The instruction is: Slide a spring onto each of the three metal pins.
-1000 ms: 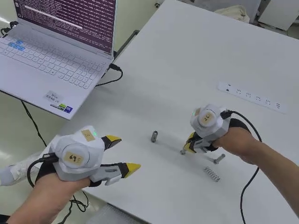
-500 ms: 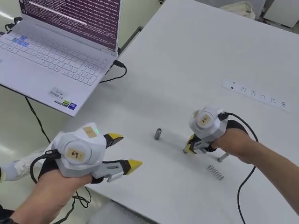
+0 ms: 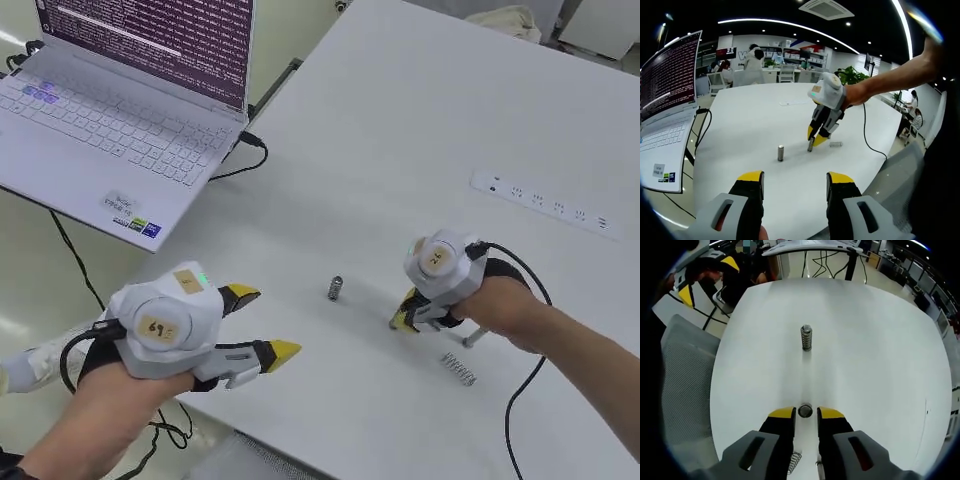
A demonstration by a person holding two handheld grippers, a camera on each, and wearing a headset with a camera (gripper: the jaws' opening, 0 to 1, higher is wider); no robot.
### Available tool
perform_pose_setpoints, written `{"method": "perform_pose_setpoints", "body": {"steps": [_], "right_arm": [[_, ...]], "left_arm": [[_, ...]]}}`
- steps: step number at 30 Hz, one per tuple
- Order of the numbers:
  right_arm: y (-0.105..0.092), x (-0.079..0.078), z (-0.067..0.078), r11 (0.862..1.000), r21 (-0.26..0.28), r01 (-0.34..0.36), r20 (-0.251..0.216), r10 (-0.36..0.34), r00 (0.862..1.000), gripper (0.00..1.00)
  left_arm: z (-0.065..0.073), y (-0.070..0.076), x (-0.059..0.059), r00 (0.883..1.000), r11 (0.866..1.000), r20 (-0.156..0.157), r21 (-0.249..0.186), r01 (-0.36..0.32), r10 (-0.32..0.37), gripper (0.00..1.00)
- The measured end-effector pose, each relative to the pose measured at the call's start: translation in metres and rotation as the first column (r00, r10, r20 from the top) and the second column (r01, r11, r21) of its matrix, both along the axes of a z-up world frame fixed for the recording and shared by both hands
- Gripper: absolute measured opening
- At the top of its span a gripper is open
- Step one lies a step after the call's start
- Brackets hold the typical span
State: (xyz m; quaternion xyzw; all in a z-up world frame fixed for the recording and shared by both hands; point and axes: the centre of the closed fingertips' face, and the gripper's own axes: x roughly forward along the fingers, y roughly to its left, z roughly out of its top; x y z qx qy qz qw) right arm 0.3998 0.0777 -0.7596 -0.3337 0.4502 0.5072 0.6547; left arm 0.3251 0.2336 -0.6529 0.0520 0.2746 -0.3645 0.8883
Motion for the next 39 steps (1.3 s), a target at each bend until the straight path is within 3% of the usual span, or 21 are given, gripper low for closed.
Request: {"method": "perform_pose_setpoints", "body": {"steps": [4,14,22,31,39], "right_arm": [[-0.003,-0.001,0.009,1.000,0.023,0.017,0.027,-0.018,0.999,0.21],[-0.013,-0.005,0.026,0.997,0.051,0.060,0.067,-0.063,0.996,0.23],[-0.015,-0.012,0.035,0.992,0.085,0.093,0.084,-0.100,0.991,0.23],[-0.023,-0.021,0.047,0.980,0.133,0.148,0.110,-0.163,0.980,0.23],[-0.026,-0.027,0.057,0.958,0.207,0.197,0.130,-0.227,0.965,0.24]], "left_arm": [[0.002,-0.003,0.000,1.000,1.000,0.006,-0.002,0.007,-0.007,0.45],[0.009,-0.009,0.000,1.000,1.000,0.024,-0.007,0.016,-0.016,0.45],[0.014,-0.005,0.000,0.999,1.000,0.039,0.000,0.014,-0.014,0.45],[0.019,-0.004,0.002,0.999,1.000,0.047,-0.001,0.007,-0.007,0.45],[0.020,-0.011,0.002,0.999,1.000,0.045,0.000,0.021,-0.021,0.45]]}}
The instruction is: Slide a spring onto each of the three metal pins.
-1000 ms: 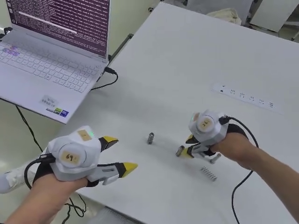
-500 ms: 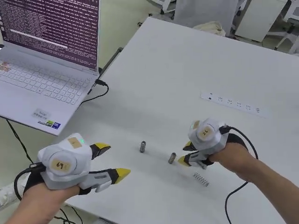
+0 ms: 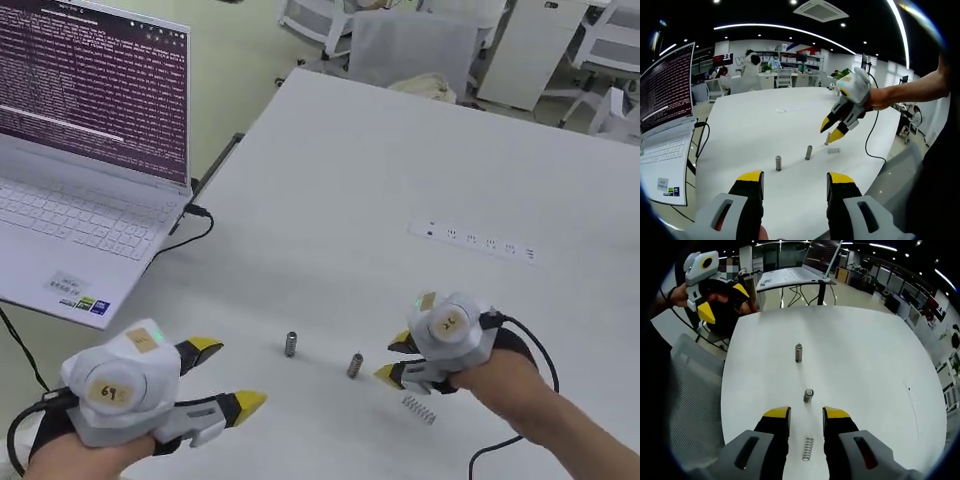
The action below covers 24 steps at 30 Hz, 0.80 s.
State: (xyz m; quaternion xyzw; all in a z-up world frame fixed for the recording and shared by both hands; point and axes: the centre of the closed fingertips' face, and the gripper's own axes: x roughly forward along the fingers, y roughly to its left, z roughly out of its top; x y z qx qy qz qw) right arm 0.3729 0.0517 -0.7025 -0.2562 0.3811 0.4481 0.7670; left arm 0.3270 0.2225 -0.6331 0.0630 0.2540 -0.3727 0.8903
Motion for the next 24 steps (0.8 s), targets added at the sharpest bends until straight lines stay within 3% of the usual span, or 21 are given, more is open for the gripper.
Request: {"method": "perform_pose_setpoints", "body": {"steps": [12,16,24], "right_arm": [[-0.002,-0.013,0.008,0.986,0.125,0.106,0.008,-0.108,0.994,0.25],[-0.010,-0.016,0.011,0.980,0.140,0.139,0.021,-0.144,0.989,0.26],[-0.019,-0.020,0.026,0.948,0.226,0.224,0.028,-0.236,0.971,0.28]], "left_arm": [[-0.005,-0.006,-0.004,1.000,1.000,-0.011,0.004,0.011,-0.011,0.45],[-0.003,-0.006,-0.002,1.000,1.000,-0.008,0.001,0.008,-0.008,0.45],[0.000,-0.007,0.003,1.000,1.000,0.000,-0.004,0.005,-0.005,0.45]]}}
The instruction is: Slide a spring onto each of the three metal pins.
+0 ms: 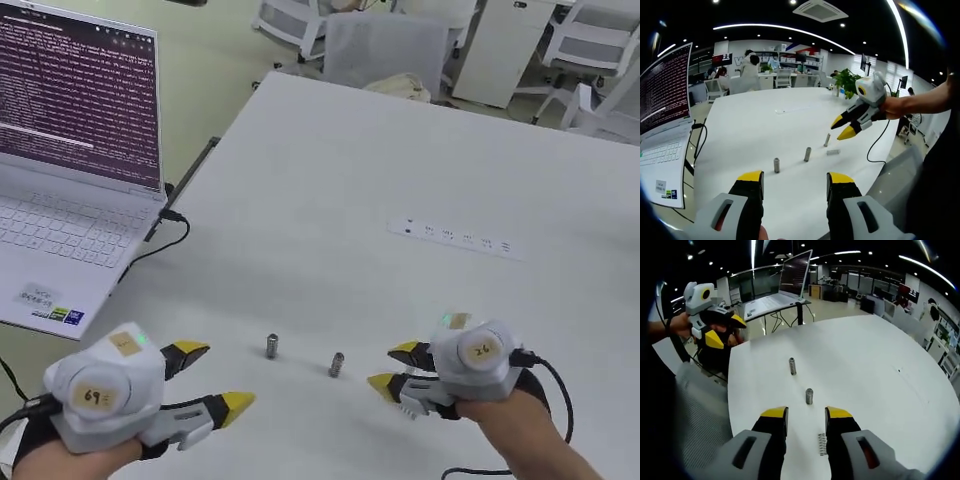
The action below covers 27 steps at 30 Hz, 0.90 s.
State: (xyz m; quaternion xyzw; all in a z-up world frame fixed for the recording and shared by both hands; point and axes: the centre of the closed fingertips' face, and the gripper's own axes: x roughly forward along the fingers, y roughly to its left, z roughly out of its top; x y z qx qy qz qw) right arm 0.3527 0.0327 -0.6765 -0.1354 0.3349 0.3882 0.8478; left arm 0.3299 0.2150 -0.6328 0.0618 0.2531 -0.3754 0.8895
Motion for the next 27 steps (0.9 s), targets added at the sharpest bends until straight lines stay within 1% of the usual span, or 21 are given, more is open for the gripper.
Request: {"method": "perform_pose_setpoints", "body": {"steps": [4,9,12,17,21,27], "right_arm": [[-0.005,-0.005,0.002,1.000,0.007,0.024,0.000,-0.024,1.000,0.30],[-0.013,-0.011,0.006,0.997,0.040,0.066,0.002,-0.066,0.998,0.31],[-0.018,-0.015,0.008,0.995,0.049,0.087,0.004,-0.087,0.996,0.32],[-0.028,-0.023,0.009,0.989,0.072,0.131,-0.003,-0.131,0.991,0.35],[-0.036,-0.030,0.010,0.985,0.075,0.157,-0.001,-0.157,0.988,0.36],[-0.051,-0.042,0.014,0.974,0.092,0.205,0.001,-0.206,0.979,0.39]], "left_arm": [[0.000,-0.002,0.001,1.000,1.000,0.000,-0.001,0.003,-0.003,0.45],[0.000,-0.006,0.002,1.000,1.000,-0.001,-0.003,0.008,-0.008,0.45],[0.000,-0.008,0.002,1.000,1.000,0.000,-0.002,0.011,-0.011,0.45],[0.000,-0.007,0.005,1.000,1.000,0.001,0.000,0.006,-0.006,0.45],[0.002,-0.007,0.007,1.000,1.000,0.005,-0.002,0.006,-0.006,0.45],[0.002,-0.009,0.007,1.000,1.000,0.004,0.002,0.011,-0.011,0.45]]}}
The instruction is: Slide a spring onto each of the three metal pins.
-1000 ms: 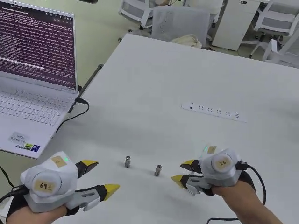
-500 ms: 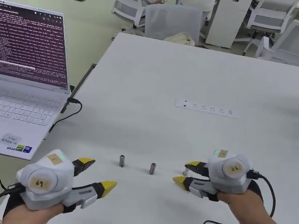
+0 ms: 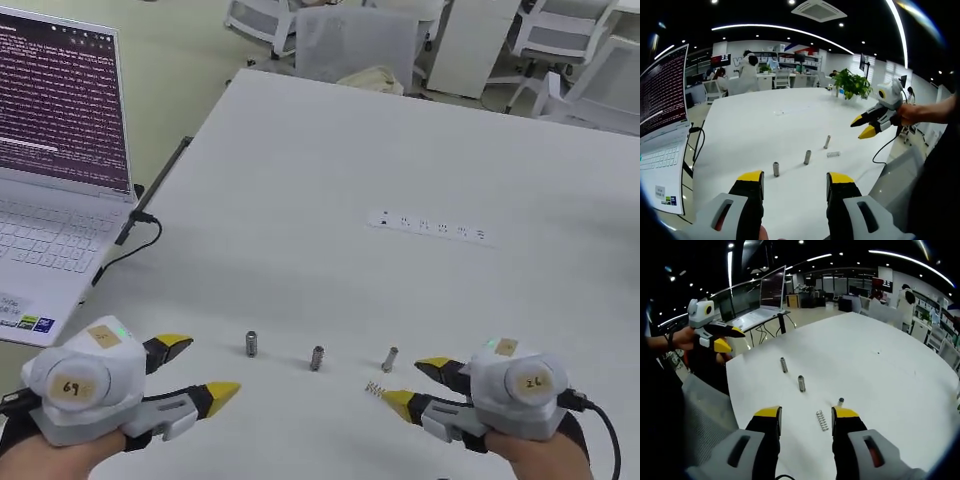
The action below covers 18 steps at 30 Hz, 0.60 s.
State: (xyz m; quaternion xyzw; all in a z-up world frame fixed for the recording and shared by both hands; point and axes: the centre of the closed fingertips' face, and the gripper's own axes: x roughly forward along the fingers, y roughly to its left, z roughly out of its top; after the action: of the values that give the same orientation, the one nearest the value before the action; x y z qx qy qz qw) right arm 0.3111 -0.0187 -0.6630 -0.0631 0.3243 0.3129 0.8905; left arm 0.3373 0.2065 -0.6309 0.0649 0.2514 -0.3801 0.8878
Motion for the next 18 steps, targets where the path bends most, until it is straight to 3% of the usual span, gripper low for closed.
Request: {"method": "perform_pose_setpoints", "body": {"steps": [18], "right_arm": [[-0.026,-0.029,0.006,0.994,0.042,0.100,0.006,-0.101,0.995,0.45]], "left_arm": [[0.002,-0.008,0.002,1.000,1.000,-0.003,-0.003,0.002,-0.002,0.46]]}}
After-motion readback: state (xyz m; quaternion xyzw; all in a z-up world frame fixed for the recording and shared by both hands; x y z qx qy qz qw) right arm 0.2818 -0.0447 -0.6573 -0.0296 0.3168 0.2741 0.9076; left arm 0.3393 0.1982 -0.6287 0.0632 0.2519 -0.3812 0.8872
